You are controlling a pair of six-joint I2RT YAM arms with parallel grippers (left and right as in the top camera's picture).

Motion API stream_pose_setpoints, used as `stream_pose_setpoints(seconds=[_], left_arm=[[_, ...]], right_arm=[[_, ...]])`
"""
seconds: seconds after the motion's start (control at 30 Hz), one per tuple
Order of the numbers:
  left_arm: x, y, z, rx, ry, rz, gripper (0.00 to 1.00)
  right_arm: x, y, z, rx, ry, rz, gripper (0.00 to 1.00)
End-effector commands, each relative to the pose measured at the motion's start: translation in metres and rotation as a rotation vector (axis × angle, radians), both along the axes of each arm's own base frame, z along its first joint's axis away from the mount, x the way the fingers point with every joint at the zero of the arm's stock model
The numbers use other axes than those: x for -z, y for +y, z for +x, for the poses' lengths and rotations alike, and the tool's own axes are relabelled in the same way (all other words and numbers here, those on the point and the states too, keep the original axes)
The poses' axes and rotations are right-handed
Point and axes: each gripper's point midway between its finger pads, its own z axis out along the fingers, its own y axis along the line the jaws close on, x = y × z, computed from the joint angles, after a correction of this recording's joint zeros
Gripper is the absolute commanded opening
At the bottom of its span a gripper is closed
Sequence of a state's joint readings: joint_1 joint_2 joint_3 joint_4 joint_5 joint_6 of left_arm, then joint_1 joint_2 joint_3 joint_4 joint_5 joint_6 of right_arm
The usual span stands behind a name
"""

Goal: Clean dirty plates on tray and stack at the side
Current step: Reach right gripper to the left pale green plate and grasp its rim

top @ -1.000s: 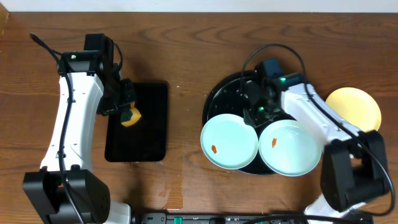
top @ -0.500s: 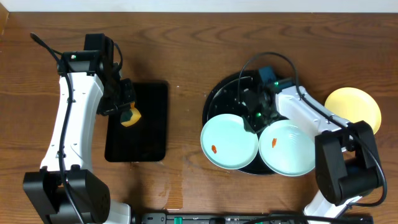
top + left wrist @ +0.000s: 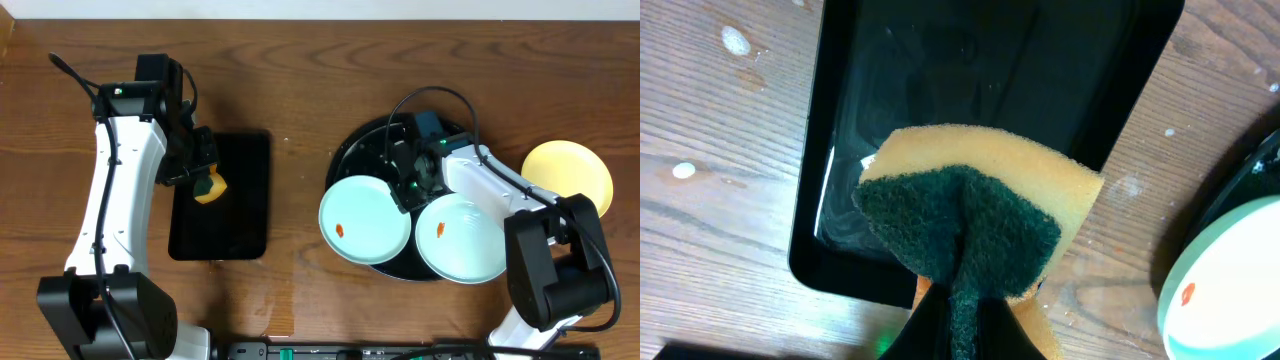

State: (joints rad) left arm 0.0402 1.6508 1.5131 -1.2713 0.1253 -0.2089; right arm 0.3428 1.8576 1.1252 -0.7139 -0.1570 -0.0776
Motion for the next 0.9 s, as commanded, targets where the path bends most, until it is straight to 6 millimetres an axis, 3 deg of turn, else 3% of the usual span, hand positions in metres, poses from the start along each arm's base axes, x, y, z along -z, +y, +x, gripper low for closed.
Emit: stream_pose_setpoints(seconds=[0.0, 0.23, 0.5, 0.7, 0.87], left_arm=[[-0.008, 0.001, -0.002, 0.008, -0.026, 0.004, 0.08], [-0.008, 0.001, -0.002, 0.008, -0.026, 0.003, 0.08], [-0.008, 0.001, -0.002, 0.008, -0.026, 0.004, 0.08], [-0.007, 0.001, -0.002, 0.009, -0.024, 0.004, 0.08], [0.001, 0.001, -0.006, 0.012, -0.003, 0.004, 0.09]], right_arm=[[-0.001, -0.040, 0.029, 0.126, -0.124, -0.219, 0.01], [-0.021, -0.068, 0.059, 0.186, -0.263, -0.380, 0.01], [-0.036, -0.060, 0.081, 0.164, -0.341, -0.355, 0.01], [-0.037, -0.058, 0.083, 0.170, -0.348, -0.346, 0.05], [-0.025, -0.045, 0.064, 0.160, -0.214, -0.185, 0.15]])
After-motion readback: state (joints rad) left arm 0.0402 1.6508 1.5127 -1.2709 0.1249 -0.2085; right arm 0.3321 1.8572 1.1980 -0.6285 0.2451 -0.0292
